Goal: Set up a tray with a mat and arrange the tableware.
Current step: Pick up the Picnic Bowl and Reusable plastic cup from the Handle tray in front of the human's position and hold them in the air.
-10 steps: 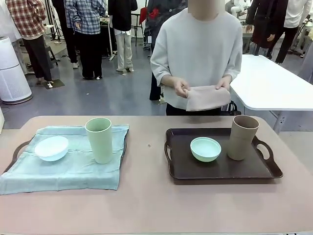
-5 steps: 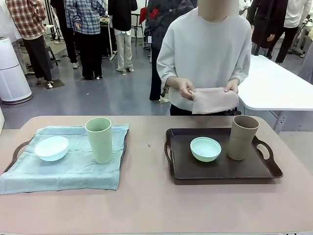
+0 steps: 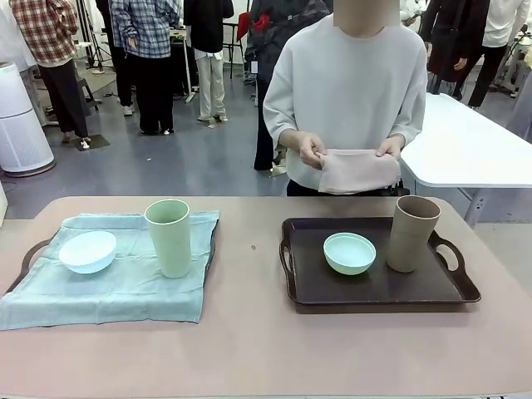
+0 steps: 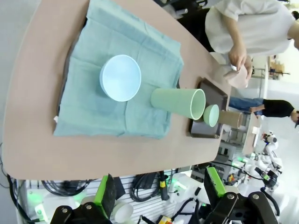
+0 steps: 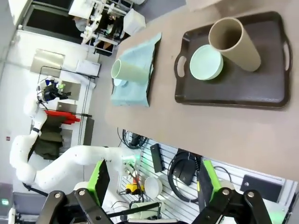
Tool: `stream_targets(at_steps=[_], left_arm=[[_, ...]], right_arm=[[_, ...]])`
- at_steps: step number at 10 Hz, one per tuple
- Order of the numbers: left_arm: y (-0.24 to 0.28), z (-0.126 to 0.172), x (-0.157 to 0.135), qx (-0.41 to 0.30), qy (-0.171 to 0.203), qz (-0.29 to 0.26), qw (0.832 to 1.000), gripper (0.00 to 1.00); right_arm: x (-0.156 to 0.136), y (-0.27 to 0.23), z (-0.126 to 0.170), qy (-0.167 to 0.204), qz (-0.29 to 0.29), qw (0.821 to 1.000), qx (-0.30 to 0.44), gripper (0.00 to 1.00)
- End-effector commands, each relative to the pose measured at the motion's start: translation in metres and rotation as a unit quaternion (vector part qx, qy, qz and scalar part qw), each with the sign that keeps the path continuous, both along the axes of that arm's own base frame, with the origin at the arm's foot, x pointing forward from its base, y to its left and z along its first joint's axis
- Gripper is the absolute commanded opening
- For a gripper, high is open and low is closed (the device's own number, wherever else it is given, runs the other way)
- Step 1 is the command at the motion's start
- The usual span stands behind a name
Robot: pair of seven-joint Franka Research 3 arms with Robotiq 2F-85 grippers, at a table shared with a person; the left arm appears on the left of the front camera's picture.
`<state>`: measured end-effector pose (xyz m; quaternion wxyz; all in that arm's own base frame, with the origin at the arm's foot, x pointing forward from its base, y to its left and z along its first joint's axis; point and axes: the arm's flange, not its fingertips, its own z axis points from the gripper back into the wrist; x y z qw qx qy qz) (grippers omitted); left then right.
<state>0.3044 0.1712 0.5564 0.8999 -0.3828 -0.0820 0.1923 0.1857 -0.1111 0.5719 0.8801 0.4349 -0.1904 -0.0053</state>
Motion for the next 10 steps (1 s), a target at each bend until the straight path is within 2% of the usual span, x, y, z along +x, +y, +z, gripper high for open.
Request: stream_targets(at_steps=[1,2,3,5,6,7,10], left_arm=[[0.016,0.002,0.0,-0.04,0.015,-0.023,0.999,1.0],[0.041,0.002,-0.003,-0.082,0.035,-0.041,0.995,1.0],[0.06,-0.007,-0.002,-0.117,0.056,-0.068,0.989,1.0],[0.077,-0.018,-0.001,-0.185,0.081,-0.106,0.974,1.0],[0.07,-0.026,0.002,-0.204,0.08,-0.108,0.97,1.0],[0.06,-0.025,-0.017,-0.146,0.068,-0.084,0.983,1.0],[0.06,-0.025,-0.017,-0.146,0.068,-0.084,0.983,1.0]], right_arm=[[0.013,-0.018,0.004,0.064,-0.002,0.996,0.056,1.0],[0.011,-0.042,0.007,0.112,0.006,0.988,0.107,1.0],[0.011,-0.061,0.01,0.138,-0.001,0.981,0.133,1.0],[0.014,-0.07,0.013,0.147,-0.021,0.979,0.137,1.0],[0.018,-0.07,0.011,0.139,-0.031,0.981,0.132,1.0],[0.011,-0.071,0.0,0.138,-0.007,0.983,0.123,1.0],[0.011,-0.071,0.0,0.138,-0.007,0.983,0.123,1.0]])
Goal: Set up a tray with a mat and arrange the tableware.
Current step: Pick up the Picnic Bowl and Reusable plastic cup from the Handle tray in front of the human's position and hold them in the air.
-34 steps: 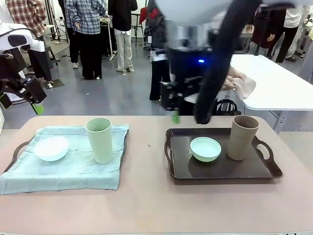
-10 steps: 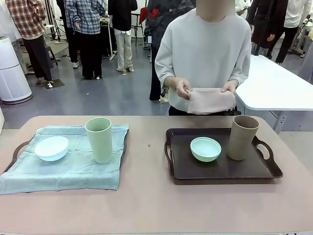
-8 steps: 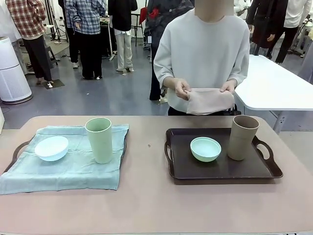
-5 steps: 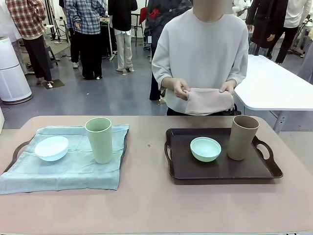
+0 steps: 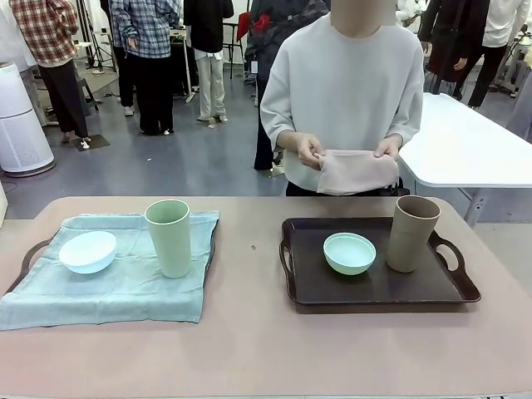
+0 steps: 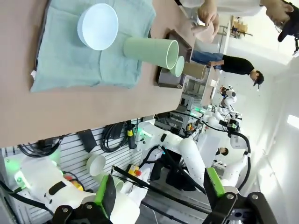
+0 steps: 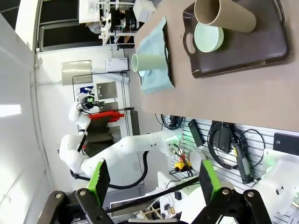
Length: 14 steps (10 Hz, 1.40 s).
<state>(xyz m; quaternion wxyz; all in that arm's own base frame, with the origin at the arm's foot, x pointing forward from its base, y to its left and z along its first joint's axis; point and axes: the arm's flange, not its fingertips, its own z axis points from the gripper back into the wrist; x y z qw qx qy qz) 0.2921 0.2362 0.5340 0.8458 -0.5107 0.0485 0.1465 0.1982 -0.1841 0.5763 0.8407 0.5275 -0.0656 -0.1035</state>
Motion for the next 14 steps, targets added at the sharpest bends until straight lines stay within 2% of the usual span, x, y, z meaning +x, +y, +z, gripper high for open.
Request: stream_targets(at_steps=[1,9,10,11,12,14], left_arm=[[-0.005,-0.002,-0.004,0.012,-0.003,0.007,1.0,1.0],[-0.005,-0.002,-0.004,0.012,-0.003,0.007,1.0,1.0],[-0.003,0.0,-0.001,0.003,0.0,0.001,1.0,1.0],[-0.045,0.021,0.007,0.063,-0.029,-0.031,0.997,1.0],[-0.075,0.033,0.025,0.087,-0.023,-0.045,0.995,1.0],[-0.123,0.04,0.043,0.143,-0.015,-0.072,0.987,1.0]], right_arm=[[-0.002,0.002,-0.004,-0.008,0.006,1.0,0.006,1.0],[-0.002,0.001,0.0,0.0,0.0,1.0,-0.003,1.0],[-0.004,0.004,0.015,-0.067,0.048,0.994,-0.07,1.0],[0.0,0.008,0.025,-0.097,0.08,0.985,-0.114,1.0],[0.017,0.01,0.034,-0.11,0.074,0.98,-0.146,1.0],[0.034,0.013,0.033,-0.116,0.104,0.97,-0.186,1.0]])
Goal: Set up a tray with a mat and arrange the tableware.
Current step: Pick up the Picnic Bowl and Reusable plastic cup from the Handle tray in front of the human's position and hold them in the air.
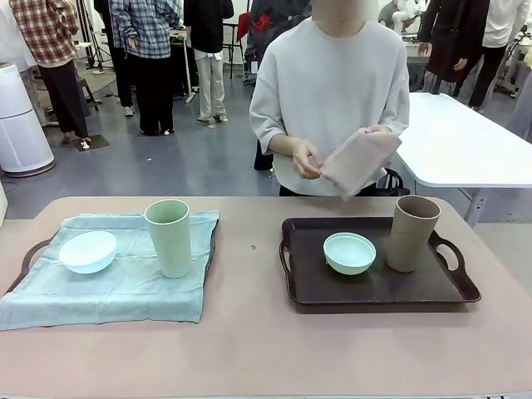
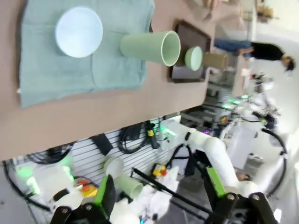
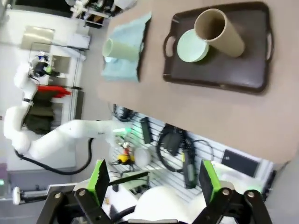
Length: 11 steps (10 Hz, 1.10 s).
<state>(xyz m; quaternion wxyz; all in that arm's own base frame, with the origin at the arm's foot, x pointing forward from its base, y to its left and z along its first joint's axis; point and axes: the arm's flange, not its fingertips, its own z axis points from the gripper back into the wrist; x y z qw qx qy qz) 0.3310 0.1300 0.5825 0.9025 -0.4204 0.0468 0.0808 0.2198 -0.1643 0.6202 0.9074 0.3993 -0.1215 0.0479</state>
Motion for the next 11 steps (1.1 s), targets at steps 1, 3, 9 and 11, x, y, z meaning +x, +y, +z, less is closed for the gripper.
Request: stream_targets(at_steps=[1,3,9,11], left_arm=[[-0.049,-0.002,0.006,0.08,0.002,-0.025,0.996,1.0],[-0.12,0.007,0.006,0.165,-0.021,-0.061,0.984,1.0],[-0.286,-0.009,0.018,0.315,-0.019,-0.14,0.939,1.0],[-0.331,-0.009,0.027,0.328,-0.02,-0.181,0.927,1.0]], right_arm=[[0.02,-0.003,-0.013,-0.021,0.016,0.997,-0.077,1.0],[0.032,0.006,-0.021,-0.054,0.072,0.983,-0.159,1.0],[0.045,0.05,-0.083,-0.093,0.214,0.957,-0.171,1.0],[0.044,0.061,-0.093,-0.091,0.23,0.958,-0.144,1.0]])
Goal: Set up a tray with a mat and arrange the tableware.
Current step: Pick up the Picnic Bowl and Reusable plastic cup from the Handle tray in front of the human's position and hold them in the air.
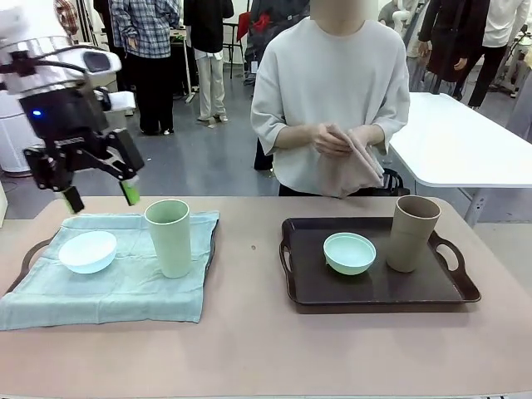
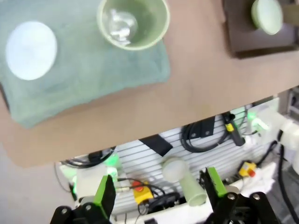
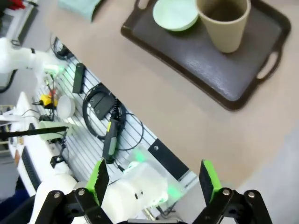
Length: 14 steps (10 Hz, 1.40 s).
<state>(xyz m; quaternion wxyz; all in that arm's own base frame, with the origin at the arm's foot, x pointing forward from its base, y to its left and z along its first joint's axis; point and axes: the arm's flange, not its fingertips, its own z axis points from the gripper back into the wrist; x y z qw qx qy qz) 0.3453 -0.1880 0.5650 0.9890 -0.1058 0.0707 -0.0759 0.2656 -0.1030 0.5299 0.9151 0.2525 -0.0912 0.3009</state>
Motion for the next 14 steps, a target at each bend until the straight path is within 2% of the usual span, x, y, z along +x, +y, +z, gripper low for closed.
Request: stream_targets(at_steps=[1,2,9,10,11,12,13,14], left_arm=[[-0.019,0.008,0.011,0.011,0.0,-0.018,1.0,1.0],[0.0,0.0,0.0,0.0,0.0,0.0,1.0,1.0],[0.001,0.003,0.006,-0.009,0.005,-0.002,1.0,1.0],[-0.029,-0.001,0.019,0.011,-0.01,-0.047,0.999,1.0],[-0.062,-0.005,0.03,0.02,-0.004,-0.084,0.996,1.0],[-0.095,-0.006,0.037,0.025,0.013,-0.082,0.996,1.0],[-0.129,-0.009,0.042,0.043,0.013,-0.114,0.993,1.0],[-0.16,-0.009,0.047,0.053,0.012,-0.132,0.99,1.0]], right_arm=[[0.001,-0.005,0.007,-0.003,-0.011,1.0,-0.011,1.0],[0.001,-0.005,0.007,-0.003,-0.011,1.0,-0.011,1.0],[0.0,-0.004,0.007,-0.006,-0.004,1.0,-0.005,1.0],[0.009,-0.004,0.007,-0.056,0.056,0.997,0.01,1.0],[0.015,-0.008,0.008,-0.123,0.123,0.984,0.028,1.0],[0.024,-0.011,0.01,-0.165,0.155,0.973,0.046,1.0],[0.033,-0.012,0.02,-0.198,0.183,0.963,0.026,1.0],[0.045,-0.012,0.04,-0.213,0.195,0.957,0.016,1.0]])
